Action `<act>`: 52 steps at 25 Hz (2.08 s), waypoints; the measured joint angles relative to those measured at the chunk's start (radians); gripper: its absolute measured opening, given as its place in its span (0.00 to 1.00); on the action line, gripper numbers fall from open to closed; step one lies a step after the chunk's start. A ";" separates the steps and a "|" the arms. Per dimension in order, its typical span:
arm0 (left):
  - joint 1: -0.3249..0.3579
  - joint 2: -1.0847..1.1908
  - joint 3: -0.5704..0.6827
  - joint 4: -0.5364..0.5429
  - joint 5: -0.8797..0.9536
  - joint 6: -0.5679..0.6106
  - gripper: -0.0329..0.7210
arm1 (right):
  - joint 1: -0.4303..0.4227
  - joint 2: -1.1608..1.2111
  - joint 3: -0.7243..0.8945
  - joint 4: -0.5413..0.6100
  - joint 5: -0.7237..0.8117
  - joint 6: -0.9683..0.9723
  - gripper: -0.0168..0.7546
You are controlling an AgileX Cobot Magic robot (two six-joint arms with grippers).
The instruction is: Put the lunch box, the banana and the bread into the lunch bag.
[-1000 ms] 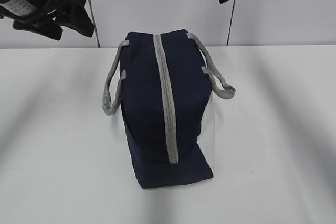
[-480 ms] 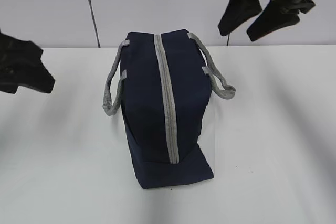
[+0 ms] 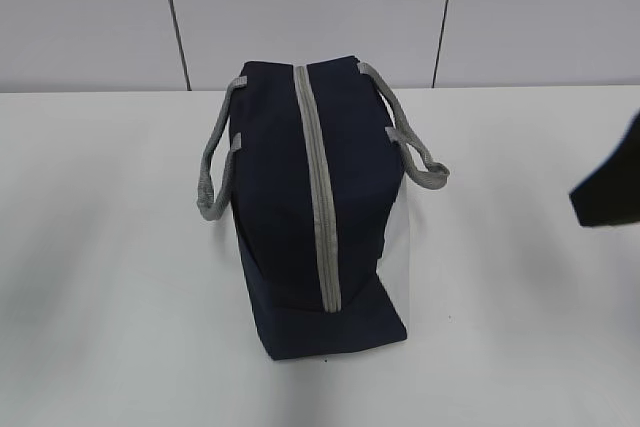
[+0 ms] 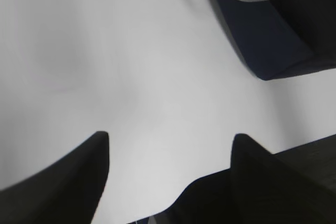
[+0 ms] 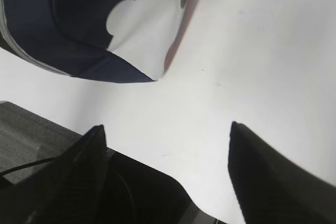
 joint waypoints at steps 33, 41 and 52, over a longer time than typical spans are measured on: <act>-0.010 -0.755 0.285 0.180 0.127 -0.053 0.69 | 0.000 -1.015 0.444 -0.424 0.176 0.263 0.71; -0.011 -0.758 0.290 0.180 0.119 -0.053 0.68 | 0.000 -1.015 0.481 -0.425 0.075 0.263 0.71; -0.011 -0.758 0.290 0.175 0.119 -0.053 0.68 | 0.000 -1.015 0.483 -0.429 0.069 0.263 0.71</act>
